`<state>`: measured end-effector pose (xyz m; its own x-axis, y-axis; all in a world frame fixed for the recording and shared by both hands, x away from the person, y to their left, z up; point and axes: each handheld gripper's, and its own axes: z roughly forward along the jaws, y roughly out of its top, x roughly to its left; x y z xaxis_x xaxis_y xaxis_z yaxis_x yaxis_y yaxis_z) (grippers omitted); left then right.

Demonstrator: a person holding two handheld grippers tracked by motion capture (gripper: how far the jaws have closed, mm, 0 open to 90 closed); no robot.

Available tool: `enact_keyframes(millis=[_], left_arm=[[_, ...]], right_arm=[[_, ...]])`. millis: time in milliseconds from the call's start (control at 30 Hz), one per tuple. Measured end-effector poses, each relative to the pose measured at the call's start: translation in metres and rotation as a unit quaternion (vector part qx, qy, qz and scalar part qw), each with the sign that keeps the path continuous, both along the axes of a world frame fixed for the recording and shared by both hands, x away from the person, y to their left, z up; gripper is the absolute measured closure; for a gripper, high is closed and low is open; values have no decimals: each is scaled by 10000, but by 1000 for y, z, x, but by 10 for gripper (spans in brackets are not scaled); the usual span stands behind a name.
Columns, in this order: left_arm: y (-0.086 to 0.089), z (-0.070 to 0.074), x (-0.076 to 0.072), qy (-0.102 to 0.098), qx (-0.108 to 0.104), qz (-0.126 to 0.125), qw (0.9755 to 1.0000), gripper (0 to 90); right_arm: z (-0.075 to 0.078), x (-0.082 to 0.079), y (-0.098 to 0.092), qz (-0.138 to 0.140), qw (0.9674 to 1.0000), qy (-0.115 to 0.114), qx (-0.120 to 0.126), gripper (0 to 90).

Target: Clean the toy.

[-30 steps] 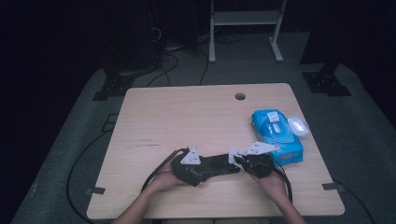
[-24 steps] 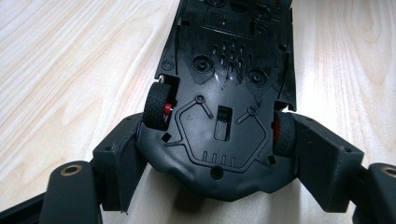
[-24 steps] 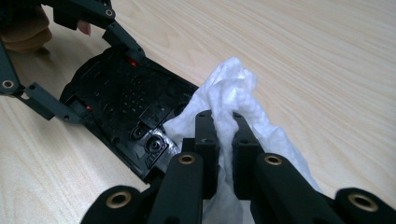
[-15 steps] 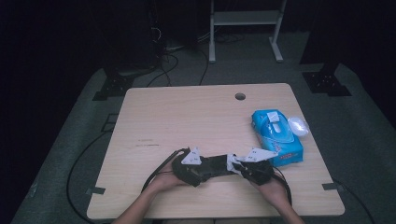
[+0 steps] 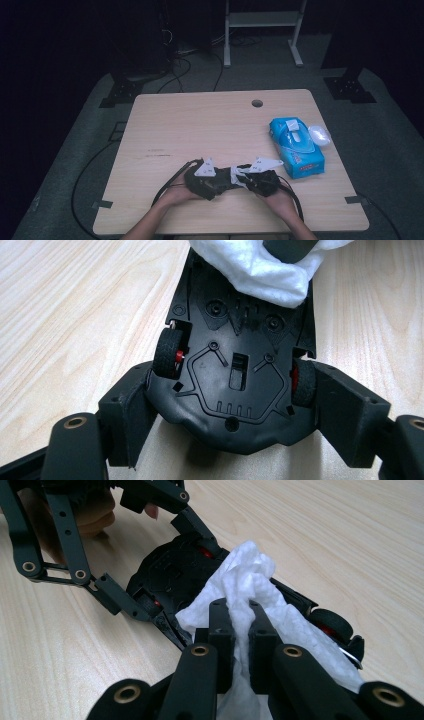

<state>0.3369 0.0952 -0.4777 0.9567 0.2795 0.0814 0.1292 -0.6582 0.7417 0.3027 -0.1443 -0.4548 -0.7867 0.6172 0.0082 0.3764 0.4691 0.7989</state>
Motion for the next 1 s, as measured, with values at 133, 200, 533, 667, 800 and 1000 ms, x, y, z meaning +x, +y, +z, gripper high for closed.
enact_keyframes(millis=[133,200,533,667,800,1000], left_arm=[[0,0,0,-46,12,13,10000,240],[-1,0,0,-60,36,-19,10000,240],[0,0,0,-23,-12,32,10000,238],[0,1,-1,-145,60,-22,9999,240],[1,1,-1,-204,131,-53,9997,241],[1,0,0,-140,31,-7,9999,241]], right_arm=[[1,0,3,-89,9999,68,-7,842],[2,1,9,27,9999,108,-33,842],[4,10,30,262,9994,147,-188,842],[5,10,33,318,9990,254,-189,842],[4,8,53,660,9972,255,-256,842],[6,14,42,653,9968,351,-286,843]])
